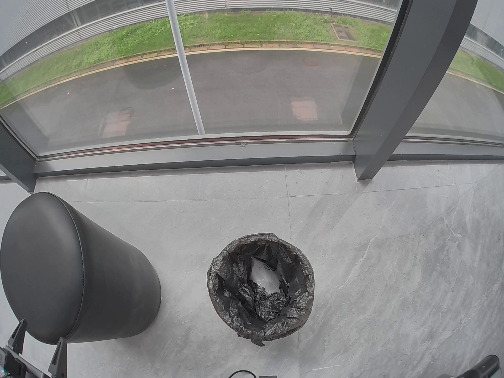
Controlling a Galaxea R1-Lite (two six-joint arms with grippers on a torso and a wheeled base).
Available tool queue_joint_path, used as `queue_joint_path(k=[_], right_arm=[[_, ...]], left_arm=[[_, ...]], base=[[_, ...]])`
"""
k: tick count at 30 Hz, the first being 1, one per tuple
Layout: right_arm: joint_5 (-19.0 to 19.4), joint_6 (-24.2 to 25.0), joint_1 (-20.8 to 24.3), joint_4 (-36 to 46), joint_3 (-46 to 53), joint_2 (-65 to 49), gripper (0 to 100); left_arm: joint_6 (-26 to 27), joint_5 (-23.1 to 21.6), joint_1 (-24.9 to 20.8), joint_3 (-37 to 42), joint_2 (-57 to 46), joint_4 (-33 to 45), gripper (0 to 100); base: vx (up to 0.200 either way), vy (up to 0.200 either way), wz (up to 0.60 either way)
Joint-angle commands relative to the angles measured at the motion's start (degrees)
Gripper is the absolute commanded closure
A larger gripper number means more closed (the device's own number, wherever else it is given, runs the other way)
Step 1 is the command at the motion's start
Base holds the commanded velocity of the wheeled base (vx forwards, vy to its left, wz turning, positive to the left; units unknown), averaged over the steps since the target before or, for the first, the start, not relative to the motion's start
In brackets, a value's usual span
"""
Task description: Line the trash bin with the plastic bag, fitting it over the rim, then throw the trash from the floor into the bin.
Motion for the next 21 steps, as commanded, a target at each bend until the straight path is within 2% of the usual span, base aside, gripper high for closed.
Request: queue_joint_path(k=[1,5,11,13,14,15,16,17,18,20,21], right_arm=[[-0.1,0.3,3.2,-9.1,17.0,-9.3,100],[0.3,2.6,3.2,-10.6,19.0,-9.3,100],[0.4,5.9,3.2,-18.1,29.8,-9.3,100],[0.4,5.9,3.2,-18.1,29.8,-9.3,100],[0.4,6.8,3.2,-27.3,39.5,-9.3,100],[0.4,6.9,3.2,-30.0,41.9,-9.3,100],[0.5,7.1,3.2,-36.6,47.6,-9.3,100],[0.5,7.1,3.2,-36.6,47.6,-9.3,100],[2.1,7.0,3.2,-48.1,56.9,-9.3,100],[3.4,7.0,3.2,-52.6,60.6,-9.3,100],[5.0,7.0,3.2,-57.6,64.8,-9.3,100]], left_arm=[[-0.1,0.0,0.0,0.4,-0.9,0.0,0],[0.0,0.0,0.0,0.4,-0.9,0.0,0],[0.0,0.0,0.0,0.4,-0.9,0.0,0],[0.0,0.0,0.0,0.4,-0.9,0.0,0],[0.0,0.0,0.0,0.4,-0.9,0.0,0],[0.0,0.0,0.0,0.4,-0.9,0.0,0],[0.0,0.0,0.0,0.4,-0.9,0.0,0],[0.0,0.0,0.0,0.4,-0.9,0.0,0],[0.0,0.0,0.0,0.4,-0.9,0.0,0],[0.0,0.0,0.0,0.4,-0.9,0.0,0],[0.0,0.0,0.0,0.4,-0.9,0.0,0]], base=[[0.0,0.0,0.0],[0.0,0.0,0.0],[0.0,0.0,0.0],[0.0,0.0,0.0],[0.0,0.0,0.0],[0.0,0.0,0.0],[0.0,0.0,0.0],[0.0,0.0,0.0],[0.0,0.0,0.0],[0.0,0.0,0.0],[0.0,0.0,0.0]])
